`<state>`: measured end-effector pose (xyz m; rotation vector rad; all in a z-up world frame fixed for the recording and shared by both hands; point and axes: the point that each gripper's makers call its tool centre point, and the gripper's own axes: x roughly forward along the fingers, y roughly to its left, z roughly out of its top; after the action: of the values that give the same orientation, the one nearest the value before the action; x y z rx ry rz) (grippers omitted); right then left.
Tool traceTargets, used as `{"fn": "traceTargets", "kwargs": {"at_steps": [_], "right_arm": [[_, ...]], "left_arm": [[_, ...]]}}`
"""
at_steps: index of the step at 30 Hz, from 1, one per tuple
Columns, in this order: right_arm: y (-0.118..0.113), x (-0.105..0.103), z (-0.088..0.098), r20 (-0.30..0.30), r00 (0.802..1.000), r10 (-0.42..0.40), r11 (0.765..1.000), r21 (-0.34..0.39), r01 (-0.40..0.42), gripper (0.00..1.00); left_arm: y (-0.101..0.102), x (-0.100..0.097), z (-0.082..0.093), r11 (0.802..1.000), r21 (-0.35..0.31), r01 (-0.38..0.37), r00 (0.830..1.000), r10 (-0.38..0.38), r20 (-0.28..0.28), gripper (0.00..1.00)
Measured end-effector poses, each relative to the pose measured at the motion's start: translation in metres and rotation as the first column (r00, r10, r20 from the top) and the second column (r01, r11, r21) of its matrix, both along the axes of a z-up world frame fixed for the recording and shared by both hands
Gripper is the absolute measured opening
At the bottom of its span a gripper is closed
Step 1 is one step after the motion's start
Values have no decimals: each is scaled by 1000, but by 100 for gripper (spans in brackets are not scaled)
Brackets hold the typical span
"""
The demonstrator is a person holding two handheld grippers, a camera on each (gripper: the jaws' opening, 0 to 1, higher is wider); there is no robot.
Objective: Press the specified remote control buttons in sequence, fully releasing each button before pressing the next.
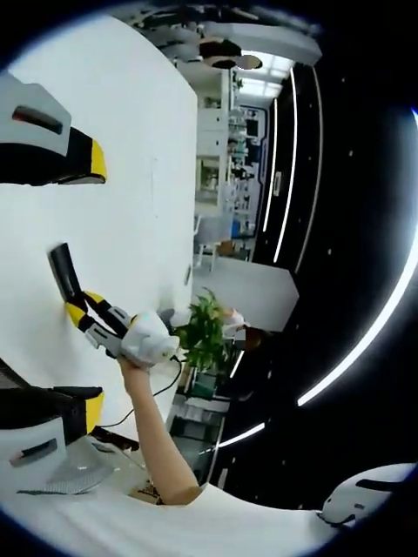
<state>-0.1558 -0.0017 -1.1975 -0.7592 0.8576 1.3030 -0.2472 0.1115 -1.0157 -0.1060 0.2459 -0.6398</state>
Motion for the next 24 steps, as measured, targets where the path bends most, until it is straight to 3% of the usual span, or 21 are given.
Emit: {"fn": "traceTargets", "kwargs": {"at_steps": [14, 24], "right_arm": [[0, 35, -1, -2, 999, 47, 997, -58, -47, 23], [0, 58, -1, -14, 1000, 27, 998, -59, -27, 23]], "left_arm": [[7, -1, -1, 1000, 8, -24, 1000, 24, -3, 99], [8, -2, -1, 1000, 2, -30, 1000, 30, -6, 99]]}}
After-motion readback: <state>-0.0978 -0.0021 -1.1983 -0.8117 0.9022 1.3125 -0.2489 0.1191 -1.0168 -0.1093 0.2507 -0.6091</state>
